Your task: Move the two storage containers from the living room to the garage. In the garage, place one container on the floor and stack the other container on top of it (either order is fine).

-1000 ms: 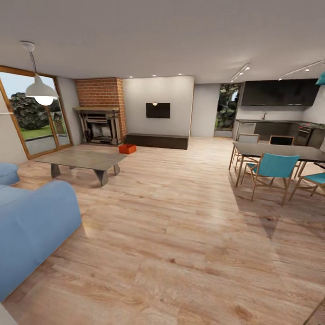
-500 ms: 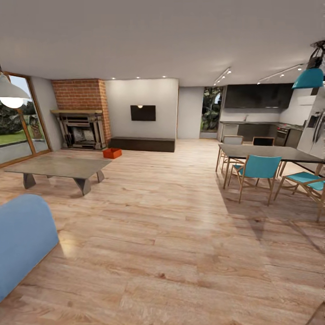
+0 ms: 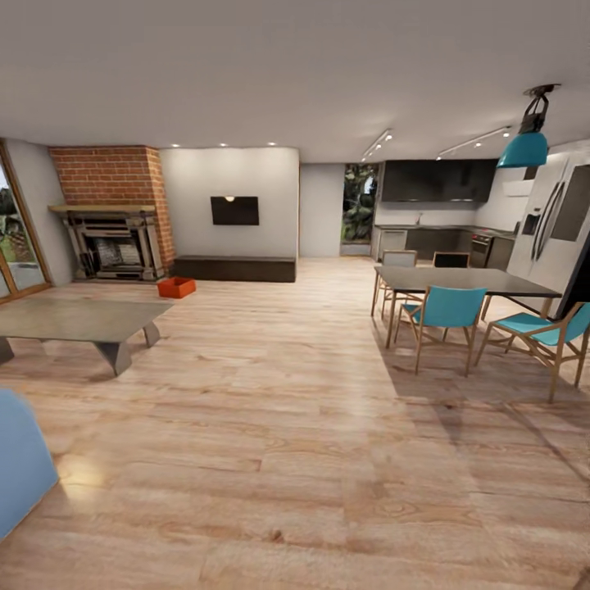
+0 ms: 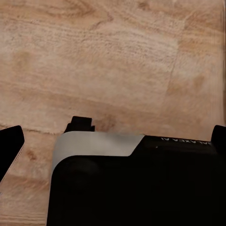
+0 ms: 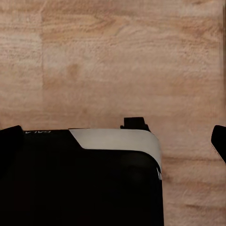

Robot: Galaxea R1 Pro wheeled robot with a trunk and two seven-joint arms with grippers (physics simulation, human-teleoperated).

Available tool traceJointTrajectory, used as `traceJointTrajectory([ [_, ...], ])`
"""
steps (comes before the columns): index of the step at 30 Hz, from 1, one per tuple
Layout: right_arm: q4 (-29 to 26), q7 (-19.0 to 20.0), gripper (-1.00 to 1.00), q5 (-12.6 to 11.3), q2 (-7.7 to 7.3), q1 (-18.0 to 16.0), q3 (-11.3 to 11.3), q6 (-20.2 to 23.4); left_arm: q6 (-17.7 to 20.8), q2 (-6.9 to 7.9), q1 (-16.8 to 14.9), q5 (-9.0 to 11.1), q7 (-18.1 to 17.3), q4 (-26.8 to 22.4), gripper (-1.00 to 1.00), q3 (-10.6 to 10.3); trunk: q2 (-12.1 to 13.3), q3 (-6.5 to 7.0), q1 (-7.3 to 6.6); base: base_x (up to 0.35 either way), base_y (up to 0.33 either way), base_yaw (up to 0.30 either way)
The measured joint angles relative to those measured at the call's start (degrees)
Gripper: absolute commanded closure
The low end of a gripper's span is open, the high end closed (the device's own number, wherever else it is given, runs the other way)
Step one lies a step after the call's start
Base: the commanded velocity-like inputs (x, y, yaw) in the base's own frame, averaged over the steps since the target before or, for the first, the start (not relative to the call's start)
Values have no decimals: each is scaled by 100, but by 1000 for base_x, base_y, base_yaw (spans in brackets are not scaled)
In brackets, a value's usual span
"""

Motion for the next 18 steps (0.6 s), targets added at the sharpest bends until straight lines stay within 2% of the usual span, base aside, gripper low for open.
traceJointTrajectory([
  [5, 0, 0, -100, 0, -4, 0, 0, 0, 0, 0, 0, 2, 0, 0, -100, 0, 0, 31, 0, 327, 0, -138],
  [18, 0, 1, -100, 0, 0, -1, 1, 10, 0, 0, 1, 4, 0, -2, -100, 0, 1, 37, 0, 327, 0, -6],
])
